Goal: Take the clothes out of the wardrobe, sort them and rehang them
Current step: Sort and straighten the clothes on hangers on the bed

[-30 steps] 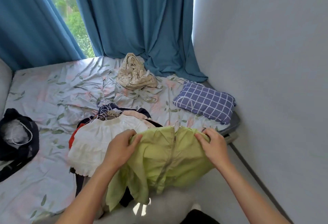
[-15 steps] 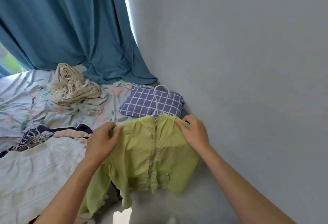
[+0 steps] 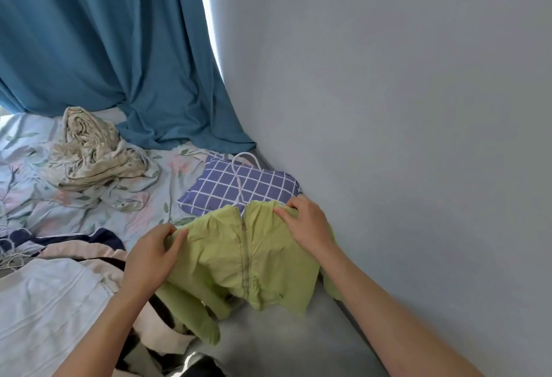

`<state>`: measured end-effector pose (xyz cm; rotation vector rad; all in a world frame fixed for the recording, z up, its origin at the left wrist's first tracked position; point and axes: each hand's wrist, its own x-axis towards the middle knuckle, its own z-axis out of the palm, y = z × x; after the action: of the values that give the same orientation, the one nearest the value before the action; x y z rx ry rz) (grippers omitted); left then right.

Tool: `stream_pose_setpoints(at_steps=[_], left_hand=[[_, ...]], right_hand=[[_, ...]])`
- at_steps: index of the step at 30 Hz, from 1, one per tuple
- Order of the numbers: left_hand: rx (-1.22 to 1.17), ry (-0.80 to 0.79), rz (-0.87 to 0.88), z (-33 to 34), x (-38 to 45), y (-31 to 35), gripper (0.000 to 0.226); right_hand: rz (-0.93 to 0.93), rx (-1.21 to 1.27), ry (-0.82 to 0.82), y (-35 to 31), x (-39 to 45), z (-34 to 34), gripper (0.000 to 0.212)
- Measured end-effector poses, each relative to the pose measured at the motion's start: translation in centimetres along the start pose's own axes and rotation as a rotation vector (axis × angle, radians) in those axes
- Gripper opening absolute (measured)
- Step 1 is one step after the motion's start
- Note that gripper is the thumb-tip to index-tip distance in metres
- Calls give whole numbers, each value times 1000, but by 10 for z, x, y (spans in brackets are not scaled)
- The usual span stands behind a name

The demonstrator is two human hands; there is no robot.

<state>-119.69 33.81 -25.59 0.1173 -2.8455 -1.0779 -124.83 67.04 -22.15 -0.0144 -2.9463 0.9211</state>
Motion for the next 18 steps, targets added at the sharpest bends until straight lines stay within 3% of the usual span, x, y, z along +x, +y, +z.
stream_pose_setpoints(at_steps=[10,18], left_hand=[[64,14,-161,27,104,-32,37],[163,39,-369,97,188,-97,41]], right_hand=[[-36,-15,-118,-2,133,56,34],[-169,-43,-286,33,273,176,36]])
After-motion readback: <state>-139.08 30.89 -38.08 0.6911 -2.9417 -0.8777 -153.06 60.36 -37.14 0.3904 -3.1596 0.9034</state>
